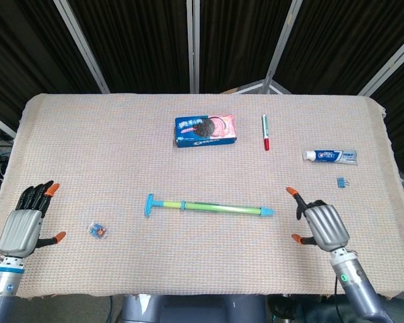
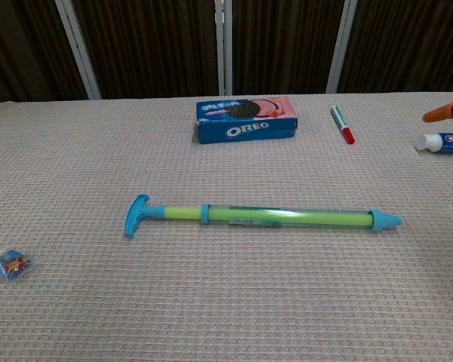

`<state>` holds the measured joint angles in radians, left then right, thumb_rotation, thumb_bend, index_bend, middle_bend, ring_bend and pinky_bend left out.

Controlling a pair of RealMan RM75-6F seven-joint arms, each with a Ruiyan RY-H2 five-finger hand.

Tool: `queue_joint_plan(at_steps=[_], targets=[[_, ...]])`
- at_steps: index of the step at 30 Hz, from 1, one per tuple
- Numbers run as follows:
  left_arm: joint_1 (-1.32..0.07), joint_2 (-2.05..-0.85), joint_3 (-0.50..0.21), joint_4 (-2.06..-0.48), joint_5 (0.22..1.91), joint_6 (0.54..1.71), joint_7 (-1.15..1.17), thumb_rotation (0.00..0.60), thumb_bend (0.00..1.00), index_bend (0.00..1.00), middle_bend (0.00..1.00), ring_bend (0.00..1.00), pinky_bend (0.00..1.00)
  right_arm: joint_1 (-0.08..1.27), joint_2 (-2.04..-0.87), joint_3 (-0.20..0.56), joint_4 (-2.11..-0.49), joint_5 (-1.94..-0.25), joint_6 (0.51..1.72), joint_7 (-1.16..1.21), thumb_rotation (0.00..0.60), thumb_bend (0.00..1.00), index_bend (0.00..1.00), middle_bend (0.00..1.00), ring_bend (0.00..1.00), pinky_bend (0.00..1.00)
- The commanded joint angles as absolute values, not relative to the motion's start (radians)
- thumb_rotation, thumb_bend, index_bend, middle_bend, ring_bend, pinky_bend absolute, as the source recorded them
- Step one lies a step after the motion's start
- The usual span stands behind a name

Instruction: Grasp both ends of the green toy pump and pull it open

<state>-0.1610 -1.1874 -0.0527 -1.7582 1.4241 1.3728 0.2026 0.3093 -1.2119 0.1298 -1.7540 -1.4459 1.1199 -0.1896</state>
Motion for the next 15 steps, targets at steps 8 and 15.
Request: queue_joint_plan(at_steps=[8,15], targets=[[-0.193,-1.231,-0.072,-1.717,1.344,1.318,0.252,0.600,0.00,0.00,0.00,0.00,0.00,0.572,-1.331,0.198,-1.732,-1.073,0.835,-0.398,0.600,0.00,0.20,1.00,1.00,1.00],[-0.199,-1.240,-0.072,-1.713,1.331,1.314,0.266,0.600,0.00,0.00,0.00,0.00,0.00,0.644,-1.466,0.181,-1.636,-0.942,0.867,-0.506,0.600,0.15,0.31,1.00,1.00,1.00]])
